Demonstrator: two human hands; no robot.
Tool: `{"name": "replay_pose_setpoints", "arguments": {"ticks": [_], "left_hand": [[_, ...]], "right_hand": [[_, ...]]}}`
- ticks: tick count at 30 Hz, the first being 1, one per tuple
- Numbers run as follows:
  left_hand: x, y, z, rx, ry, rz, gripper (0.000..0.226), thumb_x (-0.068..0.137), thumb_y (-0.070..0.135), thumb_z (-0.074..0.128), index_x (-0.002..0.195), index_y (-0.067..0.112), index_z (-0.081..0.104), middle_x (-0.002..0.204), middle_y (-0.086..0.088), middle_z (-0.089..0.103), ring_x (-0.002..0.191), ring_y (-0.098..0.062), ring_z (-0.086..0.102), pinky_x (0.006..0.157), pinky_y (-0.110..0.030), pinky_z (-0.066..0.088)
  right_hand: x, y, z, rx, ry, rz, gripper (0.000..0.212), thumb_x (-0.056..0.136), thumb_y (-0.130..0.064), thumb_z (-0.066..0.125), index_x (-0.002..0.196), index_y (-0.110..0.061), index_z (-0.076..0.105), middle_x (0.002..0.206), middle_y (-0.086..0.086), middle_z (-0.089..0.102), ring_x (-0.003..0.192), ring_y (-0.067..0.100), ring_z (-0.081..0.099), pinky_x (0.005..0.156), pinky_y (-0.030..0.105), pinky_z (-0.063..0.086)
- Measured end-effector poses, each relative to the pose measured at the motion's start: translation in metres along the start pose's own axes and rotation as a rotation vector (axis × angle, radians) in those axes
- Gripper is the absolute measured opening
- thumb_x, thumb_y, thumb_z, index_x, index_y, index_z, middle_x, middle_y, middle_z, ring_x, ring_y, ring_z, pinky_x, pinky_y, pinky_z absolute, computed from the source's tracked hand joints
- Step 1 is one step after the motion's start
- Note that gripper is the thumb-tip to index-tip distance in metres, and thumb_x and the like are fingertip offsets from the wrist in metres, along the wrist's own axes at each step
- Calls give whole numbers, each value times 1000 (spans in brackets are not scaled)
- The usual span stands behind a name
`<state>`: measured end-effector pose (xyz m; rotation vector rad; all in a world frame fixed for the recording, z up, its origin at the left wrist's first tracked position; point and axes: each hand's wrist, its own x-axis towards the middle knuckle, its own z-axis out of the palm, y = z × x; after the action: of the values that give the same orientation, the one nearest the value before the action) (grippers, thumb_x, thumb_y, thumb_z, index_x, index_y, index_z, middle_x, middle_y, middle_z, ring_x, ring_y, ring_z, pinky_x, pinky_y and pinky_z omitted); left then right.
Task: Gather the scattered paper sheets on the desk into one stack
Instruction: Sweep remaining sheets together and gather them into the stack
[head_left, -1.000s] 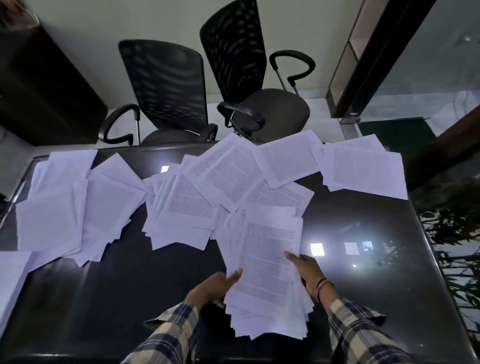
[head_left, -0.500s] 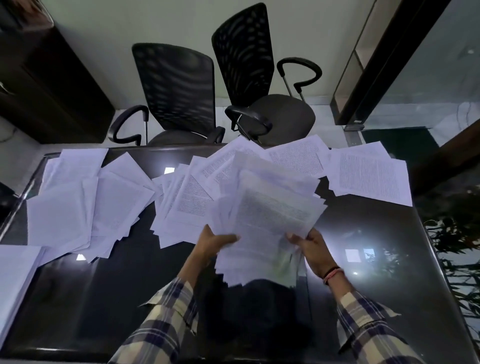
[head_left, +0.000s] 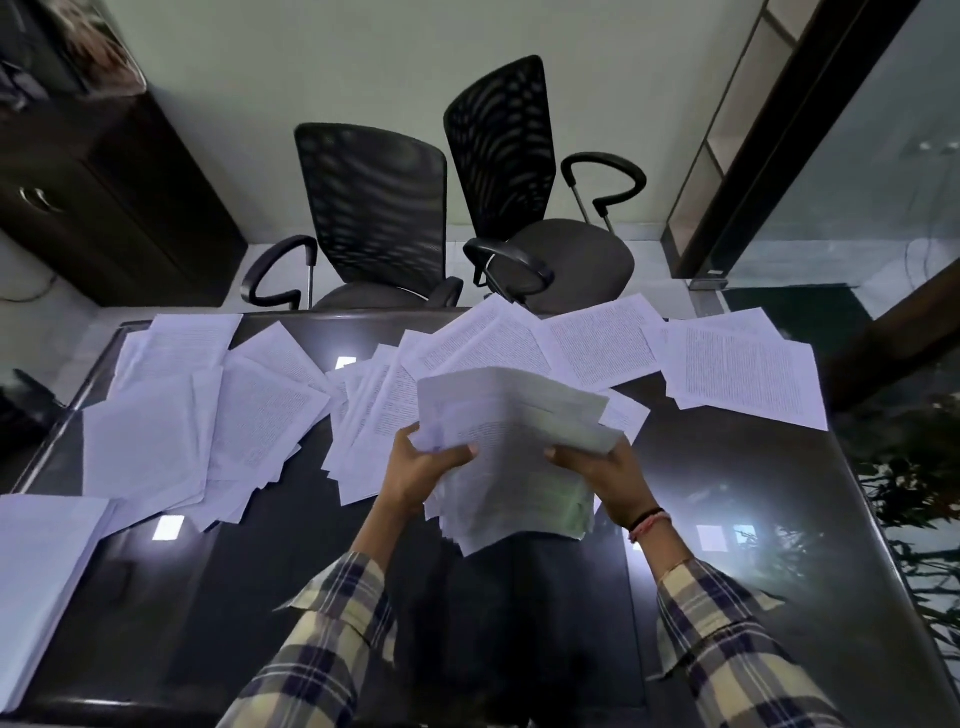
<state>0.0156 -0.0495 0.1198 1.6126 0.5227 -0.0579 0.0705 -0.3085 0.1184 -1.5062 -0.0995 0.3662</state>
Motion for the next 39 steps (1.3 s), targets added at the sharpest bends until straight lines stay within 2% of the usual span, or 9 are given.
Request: {"name": "replay_pose_setpoints", "arguments": {"ticks": [8, 12, 15, 19, 24, 29, 33, 36, 39], "left_hand": [[-19, -10, 9, -198, 15, 84, 68, 73, 44, 88, 93, -15, 61, 85, -30, 63, 82, -33, 63, 75, -47, 51], [-22, -22, 10, -92, -3, 65, 36, 71, 16, 92, 98, 3, 72, 100, -26, 71, 95, -36, 71, 84, -59, 57], [-25, -29, 9, -55, 29, 37, 27, 71, 8, 91, 90, 0, 73, 92, -24, 74, 86, -33, 73, 80, -65, 57], [-27, -15, 7, -154, 125, 100, 25, 75, 2, 90, 88, -5, 70, 87, -25, 72, 78, -26, 68, 75, -49, 59], [-31, -10, 6, -204, 155, 166, 21, 82, 8, 86, 72, 10, 67, 70, 0, 60, 71, -16, 56, 66, -37, 45], [-35, -7, 9, -270, 173, 167, 46, 78, 36, 84, 60, 18, 45, 61, 5, 40, 63, -13, 41, 59, -26, 36], [-38, 6, 13, -350, 189, 230, 53, 95, 37, 71, 58, 23, 36, 58, 15, 33, 59, -5, 31, 59, -14, 31], [-36, 15, 16, -349, 260, 242, 47, 92, 46, 67, 57, 27, 42, 59, 14, 36, 61, -7, 32, 58, -17, 31], [-32, 17, 17, -298, 327, 247, 35, 93, 33, 72, 69, 12, 60, 63, 7, 48, 63, -9, 41, 59, -20, 39]], "right_hand": [[-15, -1, 0, 49, -15, -10, 27, 81, -3, 81, 107, -4, 76, 107, 15, 77, 102, 30, 73, 91, 46, 60], [-14, 4, 0, -167, -17, -20, 26, 79, 2, 84, 102, -7, 78, 100, 8, 79, 96, 23, 75, 89, 46, 61], [-15, 6, 3, -196, -5, -48, 28, 80, 3, 83, 102, -15, 79, 102, 2, 80, 99, 19, 75, 93, 44, 59], [-17, -2, 9, -114, 42, -110, 26, 83, 1, 80, 106, -10, 79, 104, 7, 79, 102, 24, 75, 90, 39, 59], [-22, -2, 24, -25, 90, -49, 22, 85, 4, 77, 100, -11, 80, 98, 9, 79, 94, 21, 75, 83, 36, 59], [-25, 0, 31, -57, 69, -27, 13, 89, -18, 78, 100, -11, 79, 95, 15, 76, 88, 24, 70, 81, 43, 55], [-26, -8, 40, 14, 116, -83, 51, 91, -55, 63, 104, -7, 75, 102, 20, 71, 94, 29, 64, 86, 42, 53], [-22, -17, 45, 69, 192, -69, 38, 97, -38, 62, 80, -5, 69, 78, 9, 62, 78, 17, 55, 75, 36, 47], [-18, -18, 47, -9, 218, -97, 23, 96, -9, 63, 74, -4, 69, 74, 2, 65, 76, 14, 56, 77, 32, 48]]}}
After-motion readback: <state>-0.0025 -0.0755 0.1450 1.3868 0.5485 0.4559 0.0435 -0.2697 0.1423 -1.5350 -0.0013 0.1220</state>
